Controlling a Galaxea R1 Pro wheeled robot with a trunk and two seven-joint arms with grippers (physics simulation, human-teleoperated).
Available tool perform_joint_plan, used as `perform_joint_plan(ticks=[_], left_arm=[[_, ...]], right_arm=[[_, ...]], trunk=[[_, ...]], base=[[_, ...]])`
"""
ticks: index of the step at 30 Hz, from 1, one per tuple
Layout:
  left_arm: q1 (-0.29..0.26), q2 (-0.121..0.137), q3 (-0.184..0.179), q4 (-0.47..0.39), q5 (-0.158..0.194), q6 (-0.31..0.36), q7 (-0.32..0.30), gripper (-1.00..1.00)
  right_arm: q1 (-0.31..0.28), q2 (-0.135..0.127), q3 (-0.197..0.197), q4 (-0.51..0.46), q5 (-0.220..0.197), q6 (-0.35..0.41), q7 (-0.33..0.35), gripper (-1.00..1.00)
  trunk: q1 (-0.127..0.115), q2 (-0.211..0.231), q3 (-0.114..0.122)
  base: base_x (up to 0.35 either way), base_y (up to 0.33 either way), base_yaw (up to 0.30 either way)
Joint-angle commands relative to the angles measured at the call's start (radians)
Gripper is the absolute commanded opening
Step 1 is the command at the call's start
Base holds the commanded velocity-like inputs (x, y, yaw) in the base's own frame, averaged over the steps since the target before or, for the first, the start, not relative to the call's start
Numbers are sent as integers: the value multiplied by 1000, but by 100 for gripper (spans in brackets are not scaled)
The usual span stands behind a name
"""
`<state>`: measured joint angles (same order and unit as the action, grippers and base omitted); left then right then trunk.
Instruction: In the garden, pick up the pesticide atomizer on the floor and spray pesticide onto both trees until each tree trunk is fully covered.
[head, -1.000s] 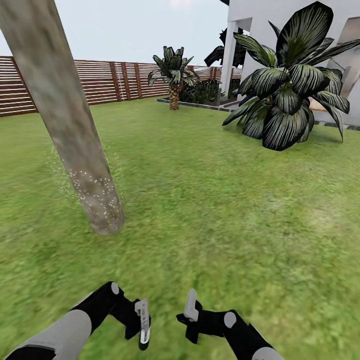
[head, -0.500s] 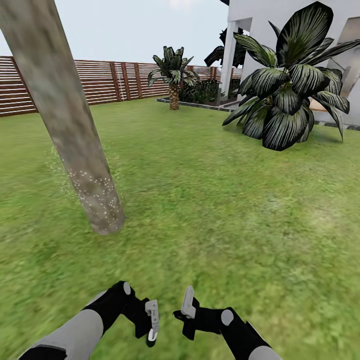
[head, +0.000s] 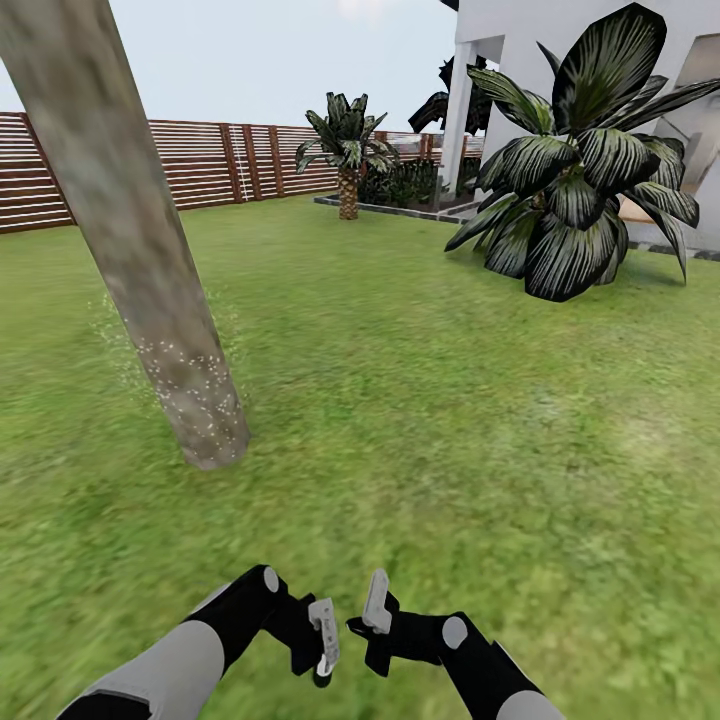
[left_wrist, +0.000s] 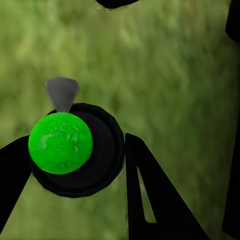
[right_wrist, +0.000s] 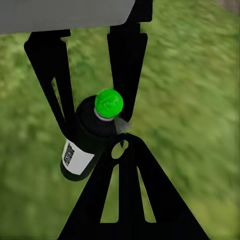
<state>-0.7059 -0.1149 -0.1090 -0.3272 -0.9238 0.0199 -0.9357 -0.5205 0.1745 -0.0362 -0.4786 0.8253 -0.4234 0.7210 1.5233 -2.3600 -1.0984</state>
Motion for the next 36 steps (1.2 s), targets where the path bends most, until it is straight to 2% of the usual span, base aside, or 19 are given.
perform_joint_plan(ticks=[1,14,36], left_arm=[[0,-2,0,0,1,0,-3,-100],[0,-25,-1,5,8,-15,-11,-100],[0,-24,1,5,8,-15,-11,-100]], right_arm=[[0,0,0,0,0,0,0,-100],[0,0,0,0,0,0,0,-100],[0,0,-1,2,0,0,0,-100]], trunk=[[0,0,0],[0,0,0],[0,0,0]], base=[[0,0,0],[0,0,0],[0,0,0]])
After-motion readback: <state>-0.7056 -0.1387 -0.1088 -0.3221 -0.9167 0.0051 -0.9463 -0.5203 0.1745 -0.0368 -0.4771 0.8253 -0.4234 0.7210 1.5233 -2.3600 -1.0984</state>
